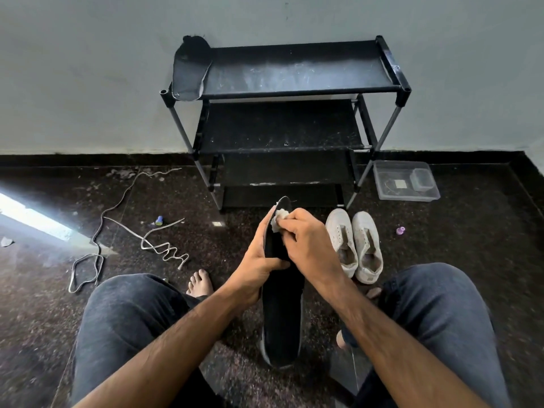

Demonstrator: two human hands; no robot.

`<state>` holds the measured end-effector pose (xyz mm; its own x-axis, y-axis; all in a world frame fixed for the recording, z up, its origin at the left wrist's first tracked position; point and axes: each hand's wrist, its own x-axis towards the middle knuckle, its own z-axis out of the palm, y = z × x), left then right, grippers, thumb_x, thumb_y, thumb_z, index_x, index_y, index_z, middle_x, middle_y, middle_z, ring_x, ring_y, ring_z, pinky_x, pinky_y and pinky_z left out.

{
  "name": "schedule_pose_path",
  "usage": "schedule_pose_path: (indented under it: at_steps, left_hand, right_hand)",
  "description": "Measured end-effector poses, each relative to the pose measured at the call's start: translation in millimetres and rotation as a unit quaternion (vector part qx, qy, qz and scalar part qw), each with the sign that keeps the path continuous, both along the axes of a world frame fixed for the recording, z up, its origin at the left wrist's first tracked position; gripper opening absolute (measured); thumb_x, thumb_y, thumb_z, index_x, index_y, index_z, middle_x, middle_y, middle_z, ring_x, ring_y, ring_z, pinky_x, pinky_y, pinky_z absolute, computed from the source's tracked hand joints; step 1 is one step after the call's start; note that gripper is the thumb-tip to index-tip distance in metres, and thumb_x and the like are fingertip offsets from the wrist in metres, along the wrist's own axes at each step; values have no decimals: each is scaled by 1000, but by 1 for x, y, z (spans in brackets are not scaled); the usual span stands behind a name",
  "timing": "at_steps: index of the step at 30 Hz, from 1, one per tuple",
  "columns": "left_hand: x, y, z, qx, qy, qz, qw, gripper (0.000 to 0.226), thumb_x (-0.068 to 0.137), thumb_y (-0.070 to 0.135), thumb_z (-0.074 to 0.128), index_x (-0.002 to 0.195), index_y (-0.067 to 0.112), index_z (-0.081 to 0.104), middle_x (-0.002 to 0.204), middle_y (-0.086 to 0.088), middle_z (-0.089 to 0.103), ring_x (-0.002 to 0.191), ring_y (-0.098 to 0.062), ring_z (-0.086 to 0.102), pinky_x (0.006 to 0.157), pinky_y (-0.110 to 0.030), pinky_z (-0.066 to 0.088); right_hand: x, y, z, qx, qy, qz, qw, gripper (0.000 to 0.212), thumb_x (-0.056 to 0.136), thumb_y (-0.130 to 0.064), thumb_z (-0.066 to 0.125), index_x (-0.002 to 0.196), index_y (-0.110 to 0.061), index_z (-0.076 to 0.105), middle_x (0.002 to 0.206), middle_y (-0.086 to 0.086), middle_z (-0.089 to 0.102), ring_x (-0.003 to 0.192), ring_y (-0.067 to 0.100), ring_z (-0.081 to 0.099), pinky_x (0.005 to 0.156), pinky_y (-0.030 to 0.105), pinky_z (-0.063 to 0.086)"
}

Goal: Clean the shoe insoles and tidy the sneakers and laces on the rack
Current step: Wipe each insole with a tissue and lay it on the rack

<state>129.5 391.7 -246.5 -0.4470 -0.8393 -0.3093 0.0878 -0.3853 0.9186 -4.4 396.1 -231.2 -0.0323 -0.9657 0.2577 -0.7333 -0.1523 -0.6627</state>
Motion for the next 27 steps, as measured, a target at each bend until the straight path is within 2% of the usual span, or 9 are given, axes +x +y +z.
schedule_pose_path:
  at_steps: [4, 7, 10, 13, 17, 20, 23, 25, 27]
  left_hand:
    - [1, -1, -8, 13, -3, 29, 999, 70, 81, -34, 46, 143, 0, 40, 102, -11, 68, 97, -22, 68, 76, -26, 60]
    - [-1, -1, -5, 33, -1, 31, 999, 81, 78, -31, 51, 144, 16, 46, 114, -10, 73, 103, -23, 71, 77, -29, 60]
    - [-3, -1, -5, 3, 2, 23, 1000, 91, 72, -27, 54, 148, 23, 43, 132, -10, 65, 119, -24, 64, 85, -30, 58]
    - [-5, -1, -5, -9, 15, 13, 1000, 84, 69, -27, 51, 142, 13, 45, 116, -6, 68, 107, -17, 66, 80, -26, 57]
    - [0, -2, -6, 11, 16, 49, 999, 57, 79, -35, 44, 118, 4, 57, 90, 0, 76, 91, -21, 71, 71, -24, 59]
    - [2, -5, -4, 50, 33, 35, 998, 78, 75, -31, 51, 138, 15, 53, 110, -9, 75, 102, -27, 71, 82, -37, 61]
    - [1, -6, -1, 80, 79, 36, 993, 74, 81, -16, 54, 145, 22, 52, 132, -23, 65, 118, -46, 62, 98, -57, 54]
    - [0, -6, 6, 131, 119, 58, 982, 47, 99, 8, 50, 144, 21, 56, 132, -23, 65, 114, -40, 66, 93, -51, 57]
    - [0, -6, 12, 185, 126, 63, 973, 47, 108, 40, 39, 141, 14, 60, 127, -19, 69, 109, -29, 71, 86, -38, 60]
  right_hand:
    - [6, 4, 11, 64, -204, 60, 975, 16, 88, -3, 76, 102, -9, 80, 91, -3, 73, 86, 6, 70, 82, 15, 52]
    - [-6, -6, 20, 76, -395, 32, 915, 21, 84, 3, 77, 104, -4, 78, 98, 1, 78, 92, 9, 73, 88, 23, 56]
    - [-25, -11, 15, 23, -252, -82, 964, 21, 86, -4, 77, 106, -12, 80, 99, -4, 78, 94, 6, 73, 87, 19, 56]
    - [-10, 1, 5, 3, -69, -35, 997, 21, 87, -3, 73, 104, -13, 80, 95, -1, 73, 89, 11, 69, 84, 22, 54]
    - [10, 3, 10, 54, -210, 65, 974, 20, 84, -1, 77, 102, -9, 81, 94, -4, 75, 89, 4, 71, 85, 15, 52]
    - [-10, -10, 19, 44, -316, 3, 948, 22, 82, 1, 79, 100, -12, 80, 95, -7, 78, 92, 4, 73, 87, 19, 54]
    - [-27, -8, 22, -4, -181, -49, 982, 22, 86, -1, 76, 106, -11, 80, 99, -5, 76, 94, 4, 71, 86, 18, 55]
    - [-26, -1, 18, -13, -99, -22, 995, 24, 87, 1, 73, 109, -8, 79, 100, -2, 73, 94, 4, 68, 87, 19, 55]
    - [-16, 3, 13, -18, -48, 18, 999, 25, 89, 2, 70, 112, -6, 77, 104, 1, 71, 97, 7, 67, 91, 23, 55]
